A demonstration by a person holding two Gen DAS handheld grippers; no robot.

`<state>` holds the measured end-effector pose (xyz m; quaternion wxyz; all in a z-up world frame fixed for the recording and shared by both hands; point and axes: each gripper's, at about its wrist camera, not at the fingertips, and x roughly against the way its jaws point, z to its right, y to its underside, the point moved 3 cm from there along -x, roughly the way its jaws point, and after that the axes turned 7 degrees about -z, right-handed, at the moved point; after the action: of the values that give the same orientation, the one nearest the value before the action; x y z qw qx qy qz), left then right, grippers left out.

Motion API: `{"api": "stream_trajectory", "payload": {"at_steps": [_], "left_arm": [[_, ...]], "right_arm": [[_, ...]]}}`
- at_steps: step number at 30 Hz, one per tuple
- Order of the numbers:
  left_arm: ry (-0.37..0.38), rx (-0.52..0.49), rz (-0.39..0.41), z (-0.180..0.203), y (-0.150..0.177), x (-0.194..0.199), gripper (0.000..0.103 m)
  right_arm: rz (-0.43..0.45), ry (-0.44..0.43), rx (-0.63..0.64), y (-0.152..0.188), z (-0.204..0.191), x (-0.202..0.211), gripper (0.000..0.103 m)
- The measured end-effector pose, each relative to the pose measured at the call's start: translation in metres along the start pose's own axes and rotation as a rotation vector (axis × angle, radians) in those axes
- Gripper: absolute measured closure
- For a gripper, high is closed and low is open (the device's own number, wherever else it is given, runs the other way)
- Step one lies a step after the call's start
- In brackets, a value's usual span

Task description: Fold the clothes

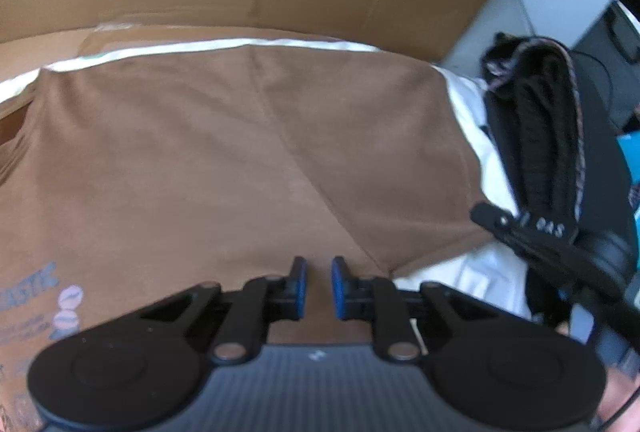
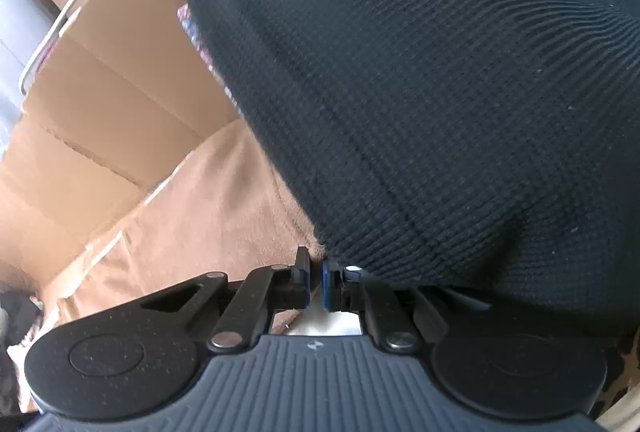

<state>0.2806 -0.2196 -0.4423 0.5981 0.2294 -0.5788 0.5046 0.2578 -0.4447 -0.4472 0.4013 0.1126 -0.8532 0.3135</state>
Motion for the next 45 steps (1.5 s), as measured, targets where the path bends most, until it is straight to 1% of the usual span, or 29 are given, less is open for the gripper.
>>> {"api": "stream_trajectory", "payload": {"at_steps": [3,4,5,8,9,14,16,18,20,23,26,27,29,34,38,45], "left_arm": [[0.027,-0.004,-0.014,0.005,0.005,-0.007,0.089],[0.034,-0.007,-0.022,0.007,0.007,-0.010,0.089],[0.032,-0.013,-0.026,0.008,0.009,-0.012,0.092],[0.026,-0.008,-0.024,0.008,0.012,-0.017,0.092],[0.029,0.000,-0.023,0.007,0.012,-0.018,0.092],[0.025,-0.008,-0.017,0.008,0.014,-0.019,0.092],[0.024,-0.009,-0.016,0.008,0.013,-0.019,0.092],[0.024,-0.012,-0.017,0.008,0.013,-0.019,0.092],[0.026,-0.011,-0.018,0.007,0.013,-0.018,0.092],[0.032,-0.013,-0.016,0.008,0.012,-0.016,0.093],[0.022,-0.058,-0.009,0.013,0.013,-0.013,0.093],[0.021,-0.073,-0.005,0.015,0.013,-0.011,0.095],[0.017,-0.090,-0.002,0.016,0.014,-0.011,0.095],[0.042,-0.048,-0.008,0.011,0.017,-0.014,0.095],[0.057,-0.059,0.002,0.010,0.019,-0.005,0.095],[0.059,-0.089,0.016,0.012,0.018,0.004,0.095]], "right_arm": [[0.013,-0.026,-0.021,-0.001,0.000,0.000,0.099],[0.007,-0.036,-0.031,-0.002,0.001,-0.001,0.099],[-0.006,-0.047,-0.044,-0.002,0.002,-0.003,0.098],[-0.040,-0.054,-0.068,-0.002,0.006,-0.009,0.095],[-0.046,-0.057,-0.058,-0.002,0.005,-0.010,0.093],[-0.056,-0.060,-0.015,-0.003,-0.006,-0.016,0.075],[-0.055,-0.060,-0.008,-0.005,-0.009,-0.019,0.075],[-0.055,-0.061,0.002,-0.009,-0.011,-0.021,0.077],[-0.066,-0.070,0.031,-0.012,-0.015,-0.024,0.102],[-0.059,-0.093,0.057,-0.019,-0.020,-0.020,0.102],[-0.039,-0.115,0.062,-0.028,-0.024,-0.015,0.102],[-0.036,-0.127,0.062,-0.032,-0.027,-0.013,0.102],[-0.031,-0.155,0.061,-0.038,-0.034,-0.011,0.102],[-0.031,-0.234,0.117,-0.052,-0.059,-0.006,0.102],[-0.028,-0.249,0.165,-0.059,-0.069,-0.009,0.102],[-0.033,-0.234,0.132,-0.072,-0.064,-0.021,0.102]]}}
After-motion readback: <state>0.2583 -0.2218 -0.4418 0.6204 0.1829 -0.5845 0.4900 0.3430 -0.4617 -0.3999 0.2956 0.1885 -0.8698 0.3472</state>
